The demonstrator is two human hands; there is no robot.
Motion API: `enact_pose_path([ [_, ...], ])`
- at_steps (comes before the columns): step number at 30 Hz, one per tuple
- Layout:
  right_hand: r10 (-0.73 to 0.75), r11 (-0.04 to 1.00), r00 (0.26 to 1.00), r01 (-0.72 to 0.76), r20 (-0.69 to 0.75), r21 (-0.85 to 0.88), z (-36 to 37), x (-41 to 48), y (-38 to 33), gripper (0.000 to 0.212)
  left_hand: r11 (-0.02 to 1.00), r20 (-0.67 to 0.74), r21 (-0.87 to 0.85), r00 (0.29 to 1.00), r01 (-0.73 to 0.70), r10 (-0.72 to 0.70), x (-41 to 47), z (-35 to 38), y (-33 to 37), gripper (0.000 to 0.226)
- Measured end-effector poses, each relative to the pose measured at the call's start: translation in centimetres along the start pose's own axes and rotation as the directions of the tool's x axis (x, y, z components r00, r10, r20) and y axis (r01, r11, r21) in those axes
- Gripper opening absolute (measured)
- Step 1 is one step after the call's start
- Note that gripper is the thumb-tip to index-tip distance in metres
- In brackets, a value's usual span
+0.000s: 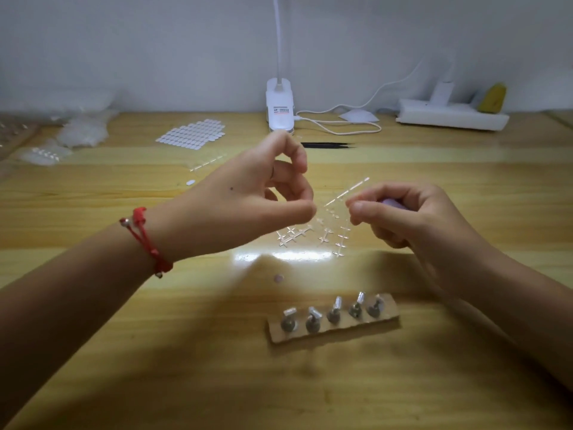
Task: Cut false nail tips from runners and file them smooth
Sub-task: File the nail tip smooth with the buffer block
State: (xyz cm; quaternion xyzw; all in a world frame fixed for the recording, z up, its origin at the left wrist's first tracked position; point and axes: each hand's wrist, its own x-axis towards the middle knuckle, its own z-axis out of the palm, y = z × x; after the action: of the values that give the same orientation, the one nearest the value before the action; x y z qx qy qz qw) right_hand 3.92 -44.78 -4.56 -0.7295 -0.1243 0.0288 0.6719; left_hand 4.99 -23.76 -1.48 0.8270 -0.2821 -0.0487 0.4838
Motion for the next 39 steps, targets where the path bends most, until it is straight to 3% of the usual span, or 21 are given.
enact_pose_path([
  [3, 0.017, 0.997, 0.998, -0.012, 0.068, -0.080, 0.3, -0.2, 0.1, 0.013, 0.989, -0.111, -0.138, 0.993, -0.049, 0.034, 0.0, 0.2, 0.1, 0.031],
  [7, 0.000, 0.986, 0.992, 0.021, 0.129, -0.163, 0.9, -0.7, 0.0, 0.018, 0.974, -0.191, -0.203, 0.980, -0.099, 0.060, 0.2, 0.7, 0.5, 0.036],
  [10, -0.033, 0.987, 0.997, 0.043, 0.068, -0.154, 0.6, -0.6, -0.5, 0.030, 0.973, -0.205, -0.208, 0.977, -0.103, 0.060, 0.5, 0.7, 0.6, 0.036],
  [16, -0.069, 0.969, 0.995, 0.084, 0.074, -0.230, 0.7, -0.5, -0.8, 0.027, 0.984, -0.266, -0.161, 0.963, -0.074, 0.028, 1.0, 0.6, 0.4, 0.037],
  [20, -0.043, 0.992, 0.997, 0.035, -0.071, -0.118, 0.7, -0.4, -0.4, 0.025, 0.989, -0.329, -0.132, 0.938, 0.069, -0.110, -0.9, 0.9, -1.2, 0.049],
  [23, -0.082, 0.987, 0.994, 0.070, -0.078, -0.143, 0.9, -0.4, -0.2, 0.025, 0.988, -0.308, -0.021, 0.940, 0.151, -0.150, -2.6, 1.7, -2.2, 0.039],
  [26, -0.131, 0.979, 0.989, 0.118, -0.068, -0.166, 1.2, -0.4, 0.1, 0.025, 0.987, -0.305, -0.064, 0.938, 0.149, -0.162, -2.6, 2.3, -2.5, 0.024],
  [30, -0.156, 0.971, 0.986, 0.141, -0.064, -0.194, 1.1, -0.4, 0.3, 0.023, 0.974, -0.249, -0.170, 0.950, 0.150, -0.190, -2.6, 2.7, -2.7, 0.028],
  [39, -0.073, 0.979, 0.997, 0.066, -0.031, -0.194, 1.3, -0.3, 0.5, 0.018, 0.953, -0.262, -0.287, 0.948, 0.102, -0.181, -2.7, 3.0, -3.5, 0.017],
])
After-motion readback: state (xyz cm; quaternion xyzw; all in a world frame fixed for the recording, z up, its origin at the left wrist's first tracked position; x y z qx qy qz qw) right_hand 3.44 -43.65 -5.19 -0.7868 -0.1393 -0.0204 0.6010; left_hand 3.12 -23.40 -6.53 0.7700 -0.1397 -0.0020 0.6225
